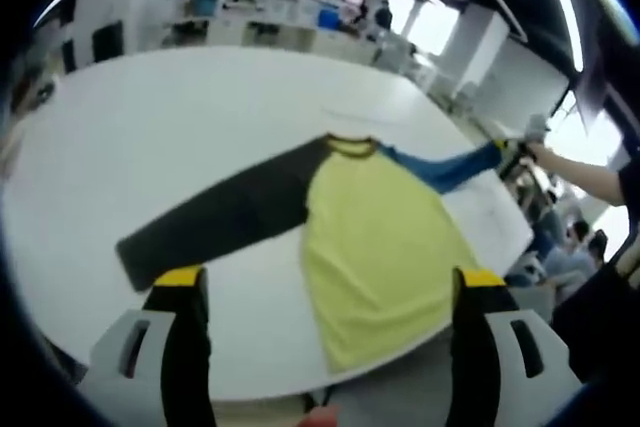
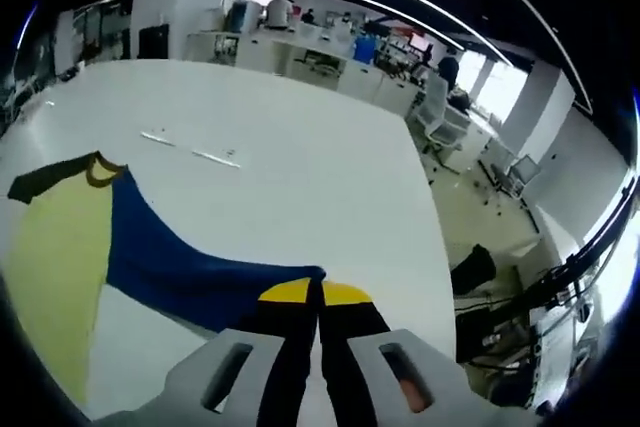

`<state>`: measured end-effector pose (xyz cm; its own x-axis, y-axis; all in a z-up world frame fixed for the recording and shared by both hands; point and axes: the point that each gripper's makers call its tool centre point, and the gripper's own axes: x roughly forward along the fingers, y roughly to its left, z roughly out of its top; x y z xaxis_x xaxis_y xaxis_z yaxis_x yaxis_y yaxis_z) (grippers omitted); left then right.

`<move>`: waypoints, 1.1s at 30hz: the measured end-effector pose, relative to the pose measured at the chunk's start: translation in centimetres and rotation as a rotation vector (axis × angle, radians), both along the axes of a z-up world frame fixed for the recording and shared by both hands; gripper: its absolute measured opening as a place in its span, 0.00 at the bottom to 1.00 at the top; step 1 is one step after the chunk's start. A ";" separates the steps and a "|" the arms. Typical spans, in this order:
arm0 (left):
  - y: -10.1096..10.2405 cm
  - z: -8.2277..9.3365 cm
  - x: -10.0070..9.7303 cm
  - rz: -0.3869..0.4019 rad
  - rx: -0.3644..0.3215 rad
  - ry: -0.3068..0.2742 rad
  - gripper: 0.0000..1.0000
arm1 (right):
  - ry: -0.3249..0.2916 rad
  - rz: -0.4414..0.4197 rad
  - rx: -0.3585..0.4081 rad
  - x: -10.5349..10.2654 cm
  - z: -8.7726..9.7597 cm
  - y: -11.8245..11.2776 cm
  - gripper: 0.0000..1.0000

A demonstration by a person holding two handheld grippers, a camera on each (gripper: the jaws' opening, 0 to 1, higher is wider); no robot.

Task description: Fold the garment on the visible template until the final outline fits inside the template.

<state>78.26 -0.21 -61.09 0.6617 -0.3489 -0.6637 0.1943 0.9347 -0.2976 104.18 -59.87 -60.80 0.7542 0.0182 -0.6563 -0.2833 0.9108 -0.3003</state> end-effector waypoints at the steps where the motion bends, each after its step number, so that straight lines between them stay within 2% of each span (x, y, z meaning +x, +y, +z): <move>1: 0.1 0.0 -0.1 0.000 -0.001 -0.002 0.97 | -0.007 0.008 0.002 -0.1 0.5 0.4 0.02; 10: 0.4 0.2 -0.5 -0.007 -0.021 -0.031 0.97 | -0.061 0.050 0.017 -0.4 4.4 2.9 0.02; 15: 0.3 0.2 -0.7 -0.015 -0.032 -0.041 0.97 | -0.083 0.059 0.034 -0.8 5.9 4.3 0.02; 26: 0.3 0.4 -1.6 -0.027 -0.059 -0.070 0.97 | -0.122 0.135 0.069 -2.1 9.6 9.6 0.02; 33: 0.3 0.6 -2.0 -0.036 -0.070 -0.081 0.97 | -0.135 0.163 0.124 -2.3 10.9 12.7 0.02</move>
